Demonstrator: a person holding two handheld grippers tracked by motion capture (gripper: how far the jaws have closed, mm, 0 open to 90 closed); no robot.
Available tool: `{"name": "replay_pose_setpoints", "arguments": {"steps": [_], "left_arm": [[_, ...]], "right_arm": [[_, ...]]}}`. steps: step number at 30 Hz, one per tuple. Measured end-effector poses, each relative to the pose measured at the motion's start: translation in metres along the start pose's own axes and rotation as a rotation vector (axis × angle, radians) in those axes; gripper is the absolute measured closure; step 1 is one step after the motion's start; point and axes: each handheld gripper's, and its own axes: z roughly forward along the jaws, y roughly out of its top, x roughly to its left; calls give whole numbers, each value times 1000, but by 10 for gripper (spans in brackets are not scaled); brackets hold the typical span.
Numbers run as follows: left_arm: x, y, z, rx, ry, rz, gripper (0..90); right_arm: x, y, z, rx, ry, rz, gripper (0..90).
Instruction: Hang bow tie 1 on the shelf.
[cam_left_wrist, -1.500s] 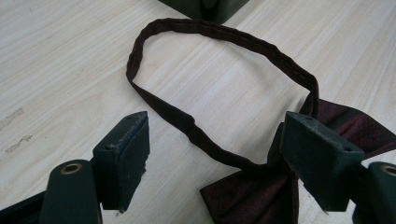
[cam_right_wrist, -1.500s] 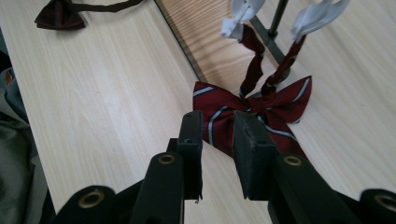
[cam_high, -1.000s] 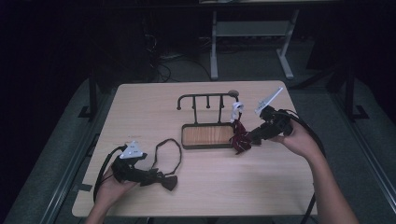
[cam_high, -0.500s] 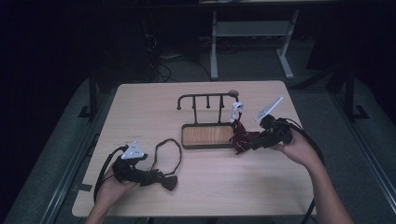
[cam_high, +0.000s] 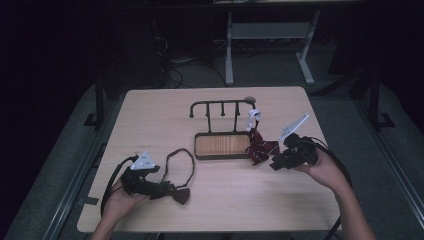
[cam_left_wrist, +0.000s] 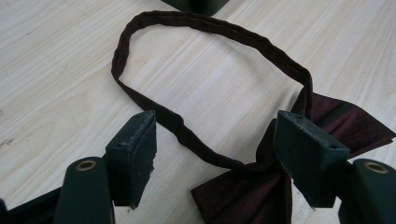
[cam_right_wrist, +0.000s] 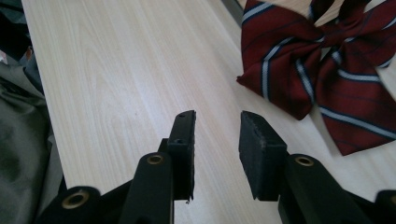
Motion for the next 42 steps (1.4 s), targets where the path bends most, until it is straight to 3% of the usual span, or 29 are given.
{"name": "replay_pose_setpoints", "arguments": {"steps": [10, 21, 42], "left_arm": [[-2, 3, 0, 22, -8, 13, 327], [-2, 11, 1, 50, -24, 32, 346], [5, 29, 4, 116, -45, 67, 384]], "right_arm": [[6, -12, 8, 2, 24, 1, 607], [14, -29, 10, -35, 28, 3, 584], [21, -44, 17, -50, 36, 18, 569]]}}
